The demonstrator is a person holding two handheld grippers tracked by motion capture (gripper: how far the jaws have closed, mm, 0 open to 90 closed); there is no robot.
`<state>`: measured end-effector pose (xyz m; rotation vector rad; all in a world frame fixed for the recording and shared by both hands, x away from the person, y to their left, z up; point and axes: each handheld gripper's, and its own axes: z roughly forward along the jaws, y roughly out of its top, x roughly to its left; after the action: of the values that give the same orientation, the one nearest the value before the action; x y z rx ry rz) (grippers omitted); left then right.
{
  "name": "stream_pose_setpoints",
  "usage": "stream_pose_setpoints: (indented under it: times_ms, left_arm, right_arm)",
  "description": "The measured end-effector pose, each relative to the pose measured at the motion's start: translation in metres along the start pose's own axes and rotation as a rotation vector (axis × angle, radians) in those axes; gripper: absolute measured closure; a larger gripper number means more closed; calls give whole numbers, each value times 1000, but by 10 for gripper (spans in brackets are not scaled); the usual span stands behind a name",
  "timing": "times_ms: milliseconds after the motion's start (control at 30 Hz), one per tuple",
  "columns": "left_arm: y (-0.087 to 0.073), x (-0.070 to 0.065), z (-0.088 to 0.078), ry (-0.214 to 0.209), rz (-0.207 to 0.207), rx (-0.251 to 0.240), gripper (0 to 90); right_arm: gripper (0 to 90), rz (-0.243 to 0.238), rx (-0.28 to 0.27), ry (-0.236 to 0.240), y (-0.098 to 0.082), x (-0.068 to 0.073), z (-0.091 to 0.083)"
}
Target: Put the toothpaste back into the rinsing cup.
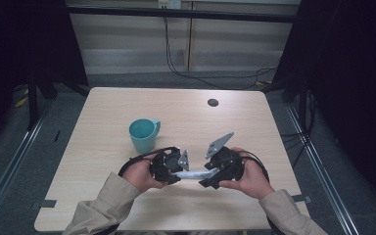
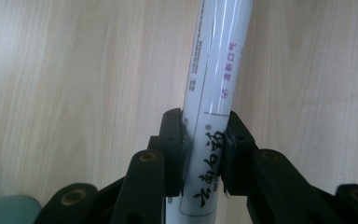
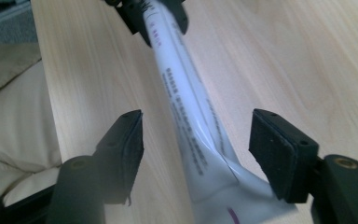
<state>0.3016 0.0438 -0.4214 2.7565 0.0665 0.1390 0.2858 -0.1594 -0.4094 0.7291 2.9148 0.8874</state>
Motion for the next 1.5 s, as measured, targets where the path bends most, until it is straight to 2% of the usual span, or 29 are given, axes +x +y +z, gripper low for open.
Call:
stream_pose_setpoints:
  times_ms: [67, 100, 200, 267, 400, 533, 767, 1133, 1233, 1500]
  left_arm:
    - [-2, 0, 1, 2, -4, 2, 738]
    - [-3, 0, 2, -1, -21, 3, 739]
    - [-7, 3, 1, 5, -35, -7, 739]
    - [-9, 4, -1, 13, -51, -13, 739]
    - [-9, 4, -4, 12, -46, -10, 739]
    - [-7, 3, -3, 10, -47, -17, 739]
    - [-4, 2, -5, 15, -24, -19, 739]
    - [-3, 1, -6, 23, -15, -34, 738]
    - [-2, 0, -6, 24, -9, -36, 739]
    - [-1, -1, -7, 43, 40, -14, 737]
  right_arm:
    - [336, 10, -24, -5, -3, -3, -3]
    - [327, 15, -31, -14, -4, -4, -5]
    - [298, 33, -13, -46, -7, -7, -8]
    - [298, 45, -22, -46, -11, -10, -11]
    - [311, 54, -14, -47, -17, -13, -9]
    - [328, 53, -10, -39, -16, -13, -5]
    - [393, 34, 3, -25, -10, -11, -2]
    - [515, 64, 10, 7, -14, -16, 2]
    - [504, 78, -17, 40, -15, -18, 2]
    - [548, 71, 1, 60, -11, -17, 1]
